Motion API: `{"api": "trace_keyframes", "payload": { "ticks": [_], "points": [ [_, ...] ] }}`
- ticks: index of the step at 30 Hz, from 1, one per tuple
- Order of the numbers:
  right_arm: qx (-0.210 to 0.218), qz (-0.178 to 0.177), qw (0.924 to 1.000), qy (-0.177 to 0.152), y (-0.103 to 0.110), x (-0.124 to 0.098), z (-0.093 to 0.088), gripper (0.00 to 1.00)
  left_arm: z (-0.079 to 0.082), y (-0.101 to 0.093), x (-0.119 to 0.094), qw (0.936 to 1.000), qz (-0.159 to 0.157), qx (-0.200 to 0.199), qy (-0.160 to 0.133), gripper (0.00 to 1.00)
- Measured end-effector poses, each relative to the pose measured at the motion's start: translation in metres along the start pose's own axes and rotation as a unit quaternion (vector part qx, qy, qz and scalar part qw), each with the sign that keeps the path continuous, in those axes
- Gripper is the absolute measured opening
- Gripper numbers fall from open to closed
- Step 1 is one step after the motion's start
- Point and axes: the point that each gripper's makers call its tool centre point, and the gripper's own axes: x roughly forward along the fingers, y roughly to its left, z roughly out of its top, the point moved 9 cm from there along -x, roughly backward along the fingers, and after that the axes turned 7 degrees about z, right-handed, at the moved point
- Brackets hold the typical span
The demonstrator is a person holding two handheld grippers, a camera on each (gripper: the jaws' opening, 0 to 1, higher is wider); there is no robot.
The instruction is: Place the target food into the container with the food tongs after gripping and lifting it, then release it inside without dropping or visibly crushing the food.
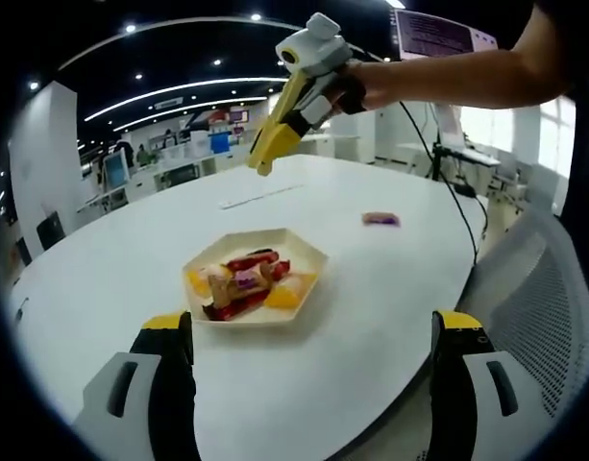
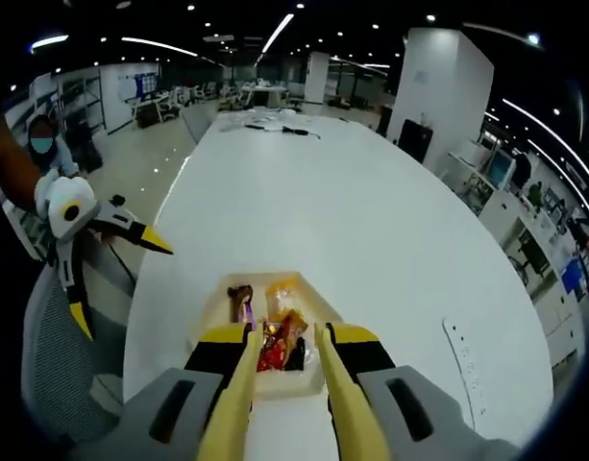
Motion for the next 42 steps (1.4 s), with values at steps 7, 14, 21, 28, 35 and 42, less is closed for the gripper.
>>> {"api": "trace_keyframes", "payload": {
  "ticks": [7,14,21,28,35,42],
  "points": [
    [0.012,-0.014,0.9998,0.004,-0.003,-0.021,-0.023,0.3,-0.001,0.0,0.001,1.0,0.001,-0.001,0.005,0.99],
    [0.021,-0.031,0.9993,-0.003,-0.001,-0.047,-0.04,0.29,-0.002,0.0,0.001,1.0,0.001,0.002,0.008,0.99],
    [0.032,-0.047,0.9984,0.0,0.004,-0.073,-0.064,0.29,-0.002,0.0,0.0,1.0,0.001,0.001,0.009,0.99],
    [0.043,-0.061,0.9972,-0.003,0.008,-0.098,-0.086,0.29,-0.002,-0.001,0.001,0.9999,-0.001,0.006,0.01,0.99],
    [0.07,-0.081,0.9941,-0.015,0.013,-0.123,-0.118,0.3,-0.002,-0.002,0.001,0.9999,-0.003,0.008,0.011,0.99],
    [0.077,-0.087,0.9932,-0.003,0.025,-0.129,-0.148,0.3,-0.001,-0.002,0.001,0.9999,-0.003,0.008,0.006,0.99]
  ]
}}
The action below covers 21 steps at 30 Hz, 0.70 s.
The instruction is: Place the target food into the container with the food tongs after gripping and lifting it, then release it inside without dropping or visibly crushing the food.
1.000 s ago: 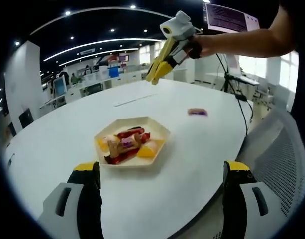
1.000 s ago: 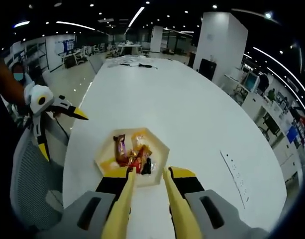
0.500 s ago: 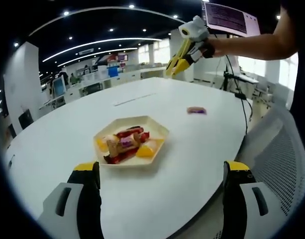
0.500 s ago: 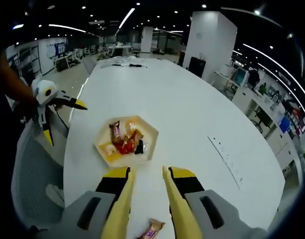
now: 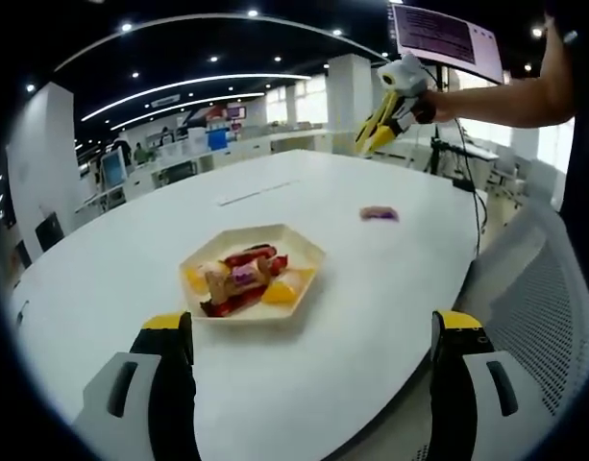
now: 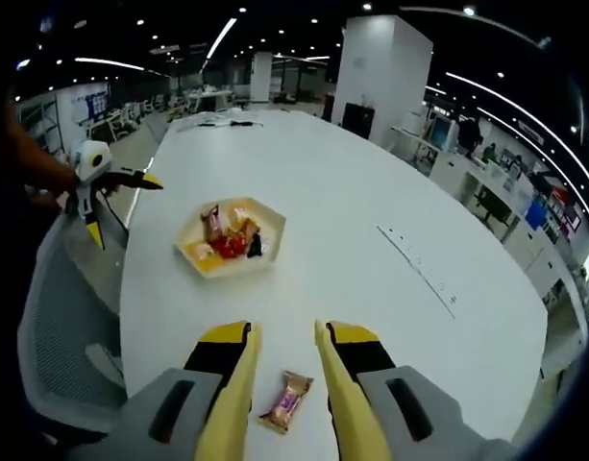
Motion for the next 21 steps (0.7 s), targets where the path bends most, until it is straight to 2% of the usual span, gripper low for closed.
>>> {"api": "trace_keyframes", "payload": {
  "ticks": [9,15,21],
  "points": [
    [0.011,-0.006,0.9999,0.001,0.01,-0.008,-0.013,0.3,0.0,0.002,0.0,1.0,0.005,0.0,-0.002,0.99],
    [0.024,-0.015,0.9996,0.005,0.008,-0.008,-0.026,0.3,0.002,0.002,-0.001,0.9999,0.009,0.009,-0.009,0.99],
    [0.041,-0.026,0.9988,0.0,0.004,-0.003,-0.037,0.3,0.0,0.001,0.0,0.9999,0.004,0.014,0.001,0.99]
  ]
}}
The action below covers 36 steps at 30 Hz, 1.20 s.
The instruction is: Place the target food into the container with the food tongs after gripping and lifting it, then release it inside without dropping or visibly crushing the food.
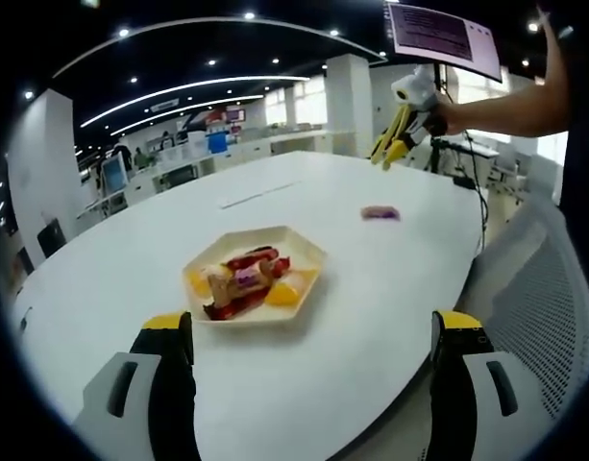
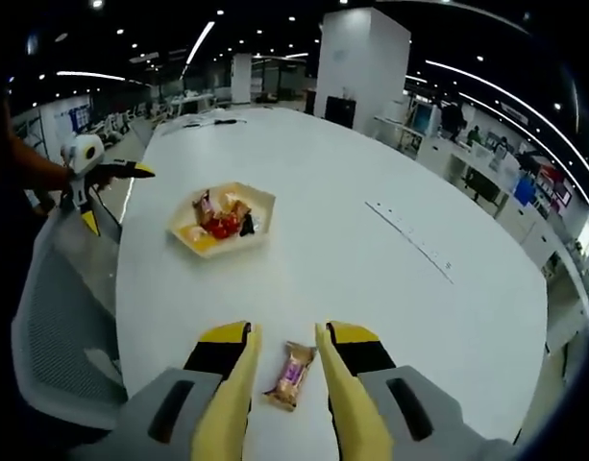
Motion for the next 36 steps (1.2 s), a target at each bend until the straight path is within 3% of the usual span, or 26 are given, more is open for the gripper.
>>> {"api": "trace_keyframes", "payload": {
  "ticks": [23,36],
  "points": [
    [0.071,-0.044,0.9965,0.003,-0.016,0.032,-0.055,0.29,0.001,0.002,0.0,1.0,0.007,-0.005,-0.002,0.99],
    [0.095,-0.051,0.9941,0.013,-0.009,0.049,-0.065,0.3,0.0,0.001,0.0,1.0,0.004,-0.005,0.001,0.99]
  ]
}}
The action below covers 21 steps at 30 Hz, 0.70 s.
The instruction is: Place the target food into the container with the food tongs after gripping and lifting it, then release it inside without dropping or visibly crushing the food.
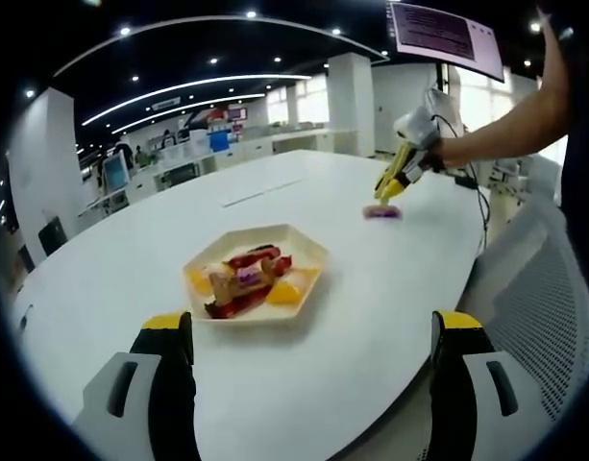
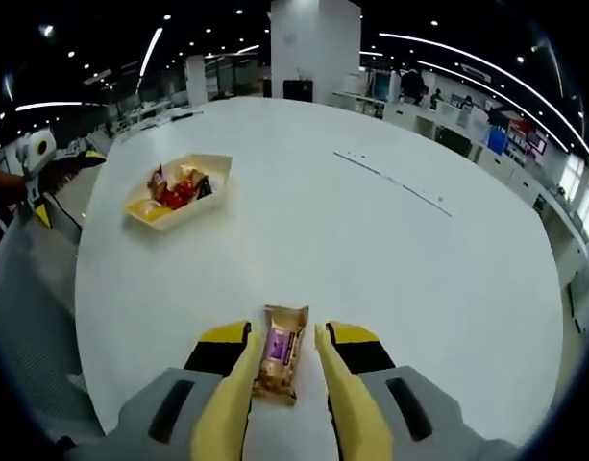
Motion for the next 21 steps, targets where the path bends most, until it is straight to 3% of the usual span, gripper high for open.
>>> {"api": "trace_keyframes", "payload": {
  "ticks": [8,21],
  "points": [
    [0.04,-0.007,0.9992,0.0,-0.001,0.01,-0.01,0.29,0.0,0.0,0.0,1.0,0.001,0.002,0.0,0.99],
    [0.049,-0.024,0.9981,0.028,-0.003,0.014,-0.018,0.22,0.0,0.0,0.0,1.0,0.001,0.003,-0.002,0.99]
  ]
}}
